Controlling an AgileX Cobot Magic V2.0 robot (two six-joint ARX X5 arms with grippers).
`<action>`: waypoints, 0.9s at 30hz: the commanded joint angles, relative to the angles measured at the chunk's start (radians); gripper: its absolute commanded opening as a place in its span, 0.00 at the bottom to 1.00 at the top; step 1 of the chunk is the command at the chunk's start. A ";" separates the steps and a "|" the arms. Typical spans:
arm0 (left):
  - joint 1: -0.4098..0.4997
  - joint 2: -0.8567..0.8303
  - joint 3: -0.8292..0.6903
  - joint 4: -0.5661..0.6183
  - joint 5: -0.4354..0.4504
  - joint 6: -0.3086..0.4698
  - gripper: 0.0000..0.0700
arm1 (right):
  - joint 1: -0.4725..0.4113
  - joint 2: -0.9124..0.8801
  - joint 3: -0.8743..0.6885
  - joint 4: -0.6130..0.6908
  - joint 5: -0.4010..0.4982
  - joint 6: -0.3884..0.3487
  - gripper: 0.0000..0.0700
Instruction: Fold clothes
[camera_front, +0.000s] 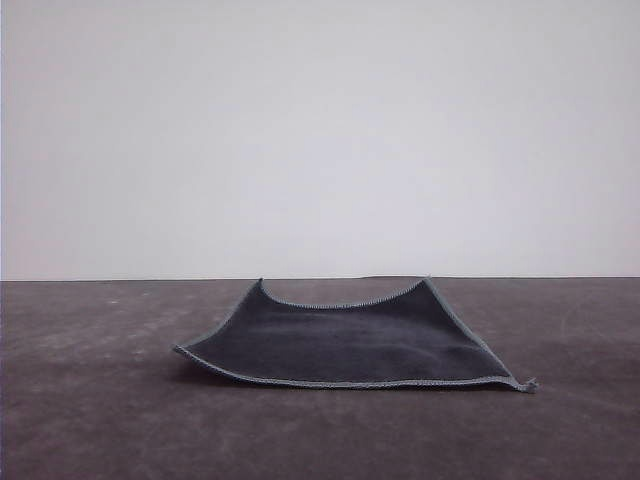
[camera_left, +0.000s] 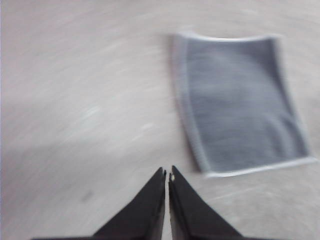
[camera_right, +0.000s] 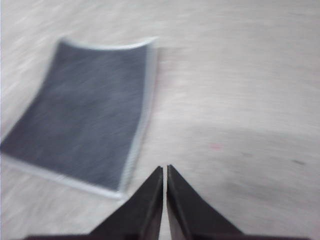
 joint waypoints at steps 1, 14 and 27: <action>-0.035 0.015 0.019 0.024 0.005 0.049 0.00 | 0.030 0.014 0.016 0.018 0.000 -0.022 0.01; -0.086 0.039 0.019 0.033 0.005 0.091 0.71 | 0.073 0.017 0.016 0.028 -0.002 -0.042 0.43; -0.086 0.054 0.020 0.026 0.005 -0.102 0.62 | 0.070 0.054 0.016 0.022 -0.008 0.083 0.43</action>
